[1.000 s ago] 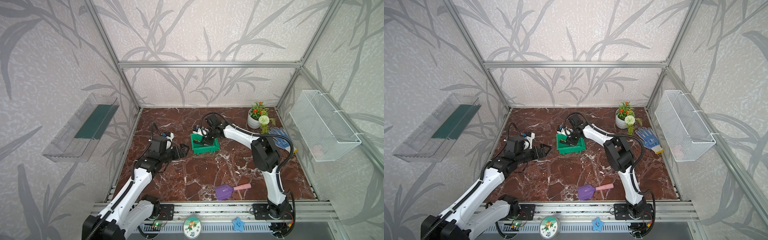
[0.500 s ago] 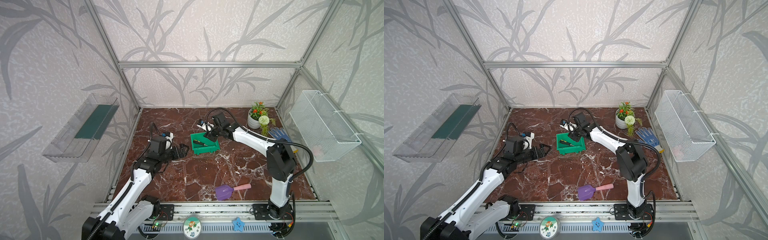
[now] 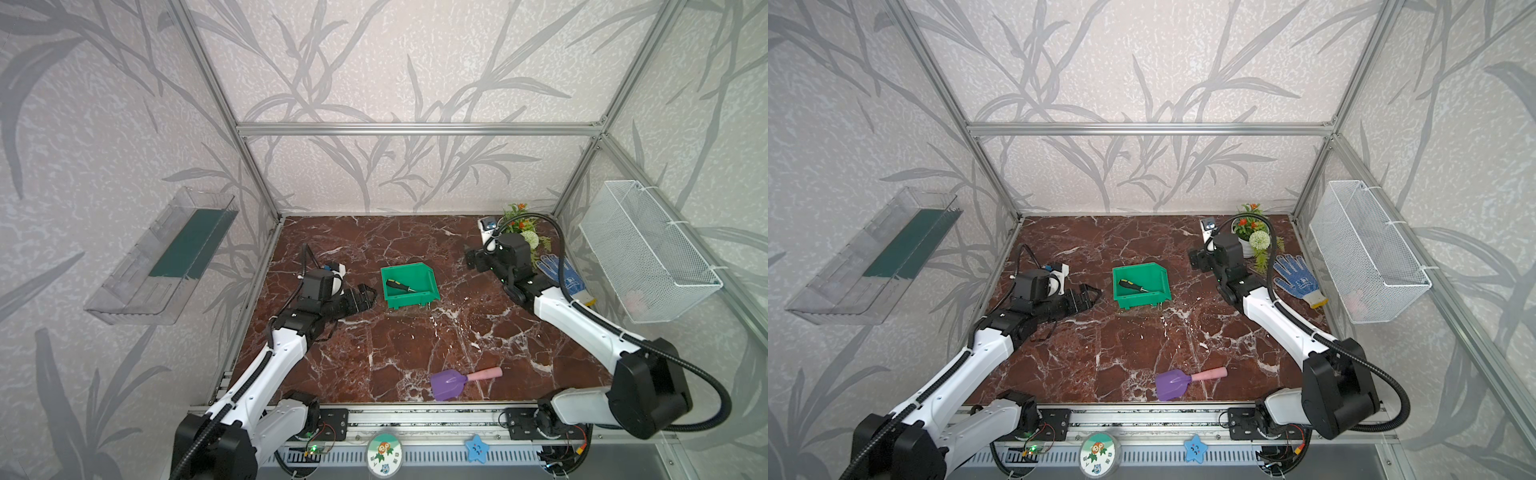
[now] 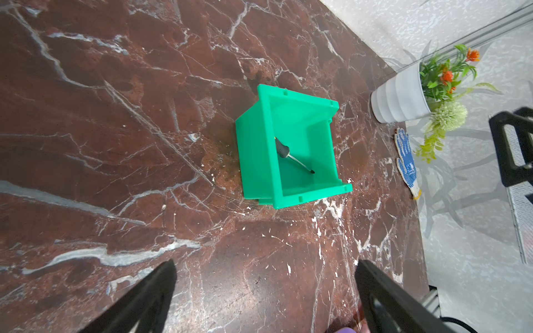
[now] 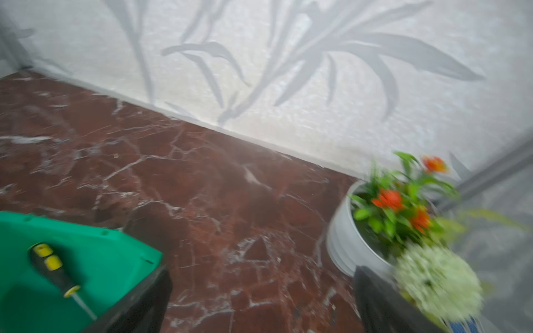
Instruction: Put the screwdriver in the bin
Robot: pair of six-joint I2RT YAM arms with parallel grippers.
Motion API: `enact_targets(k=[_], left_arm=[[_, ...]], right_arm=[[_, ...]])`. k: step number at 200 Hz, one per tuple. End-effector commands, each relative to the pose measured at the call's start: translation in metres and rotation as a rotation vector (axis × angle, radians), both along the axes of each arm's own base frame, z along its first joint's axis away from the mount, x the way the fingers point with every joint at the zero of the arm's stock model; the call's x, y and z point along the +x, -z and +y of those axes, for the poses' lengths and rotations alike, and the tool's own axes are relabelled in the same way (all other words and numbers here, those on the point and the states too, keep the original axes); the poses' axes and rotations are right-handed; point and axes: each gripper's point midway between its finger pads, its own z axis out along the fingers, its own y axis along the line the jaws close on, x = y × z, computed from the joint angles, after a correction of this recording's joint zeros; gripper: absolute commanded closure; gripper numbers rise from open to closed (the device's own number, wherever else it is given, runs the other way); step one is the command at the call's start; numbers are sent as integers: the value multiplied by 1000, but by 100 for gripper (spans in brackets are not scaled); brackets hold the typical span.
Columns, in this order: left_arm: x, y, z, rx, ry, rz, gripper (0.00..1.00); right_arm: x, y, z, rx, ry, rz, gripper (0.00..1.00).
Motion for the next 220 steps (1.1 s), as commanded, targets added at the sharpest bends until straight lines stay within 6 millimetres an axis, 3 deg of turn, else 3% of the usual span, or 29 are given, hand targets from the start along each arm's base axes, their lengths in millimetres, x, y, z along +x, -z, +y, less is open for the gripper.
enact_targets(k=[1, 24, 55, 79, 114, 156, 172, 185, 220], left_arm=[[21, -21, 34, 144, -144, -80, 1], [41, -35, 72, 339, -278, -209, 1], [52, -42, 134, 545, -603, -345, 1], [52, -47, 169, 776, -720, -381, 1], [60, -26, 195, 912, -822, -321, 1], [70, 0, 200, 1025, -797, -325, 1], [73, 8, 201, 985, -810, -353, 1], [79, 25, 197, 956, -761, -363, 1], [101, 37, 179, 950, -593, -346, 1]], right_arm=[[-18, 24, -65, 7, 323, 19, 1], [-41, 49, -92, -120, 396, 8, 1], [-57, 79, -106, -153, 434, -5, 1], [-56, 102, -112, -161, 460, 11, 1], [-40, 102, -115, -173, 499, -5, 1], [-24, 113, -104, -202, 444, -24, 1], [-25, 113, -102, -194, 423, -29, 1], [-27, 113, -101, -189, 410, -38, 1], [-35, 106, -99, -164, 398, -84, 1]])
